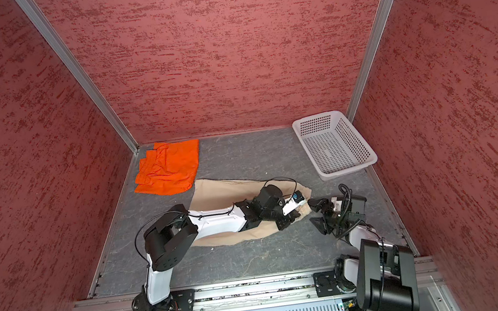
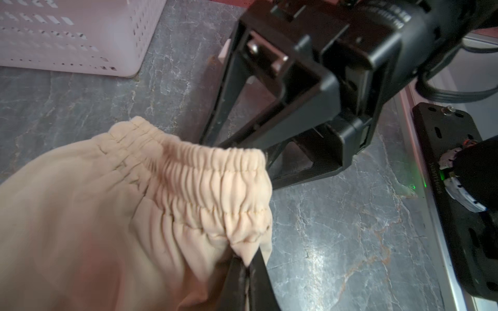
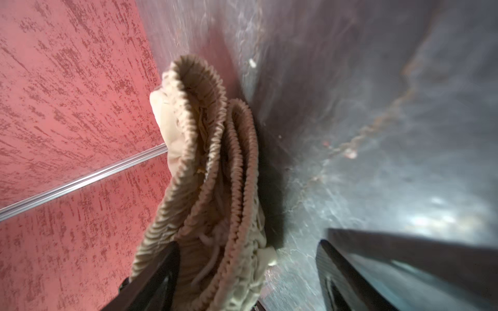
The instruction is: Fold and stack the shorts
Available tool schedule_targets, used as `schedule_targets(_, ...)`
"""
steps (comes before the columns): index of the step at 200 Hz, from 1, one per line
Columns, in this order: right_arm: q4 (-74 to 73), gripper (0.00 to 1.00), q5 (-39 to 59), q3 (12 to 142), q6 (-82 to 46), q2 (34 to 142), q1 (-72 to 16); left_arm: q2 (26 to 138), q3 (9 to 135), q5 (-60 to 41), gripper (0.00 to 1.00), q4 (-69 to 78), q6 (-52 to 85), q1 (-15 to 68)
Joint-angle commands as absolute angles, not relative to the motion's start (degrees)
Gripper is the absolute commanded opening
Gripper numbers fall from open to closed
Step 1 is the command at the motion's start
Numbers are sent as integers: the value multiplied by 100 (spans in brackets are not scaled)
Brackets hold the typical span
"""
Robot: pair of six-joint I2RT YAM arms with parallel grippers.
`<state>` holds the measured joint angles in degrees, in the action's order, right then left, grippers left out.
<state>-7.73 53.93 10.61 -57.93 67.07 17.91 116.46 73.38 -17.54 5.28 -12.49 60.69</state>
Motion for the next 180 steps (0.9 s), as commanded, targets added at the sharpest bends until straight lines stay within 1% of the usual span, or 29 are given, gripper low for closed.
schedule_targets(1, -1943, 80, 5540, 988, -6460, 6876, 1638, 11701, 7477, -1940, 5, 502, -1421, 6210)
schedule_targets(33, -1839, 80, 5437, 1133, -6343, 6978, 1628, 11750, 7525, -1908, 5, 150, -1658, 6258)
schedule_targets(47, -1803, 80, 5370, 1177, -6352, 6962, 1631, 11768, 7519, -1746, 4, 98, -1634, 6250)
schedule_targets(80, -1593, 81, 5285, 1175, -6308, 6710, 1631, 11776, 7517, -1720, 4, 14, -1646, 6205)
schedule_targets(116, -1590, 81, 5175, 1046, -6406, 6364, 1629, 11994, 7788, -1651, 4, -302, -1565, 6179)
schedule_targets(130, -1353, 82, 5099, 1024, -6250, 6247, 1631, 12015, 7796, -1652, 4, -283, -1527, 6178)
schedule_targets(150, -1396, 84, 5079, 811, -6293, 6147, 1619, 12023, 7806, -1670, 4, -247, -1509, 6169)
schedule_targets(180, -1380, 83, 5037, 646, -6256, 6125, 1511, 11994, 7831, -1838, 5, -143, -1552, 6209)
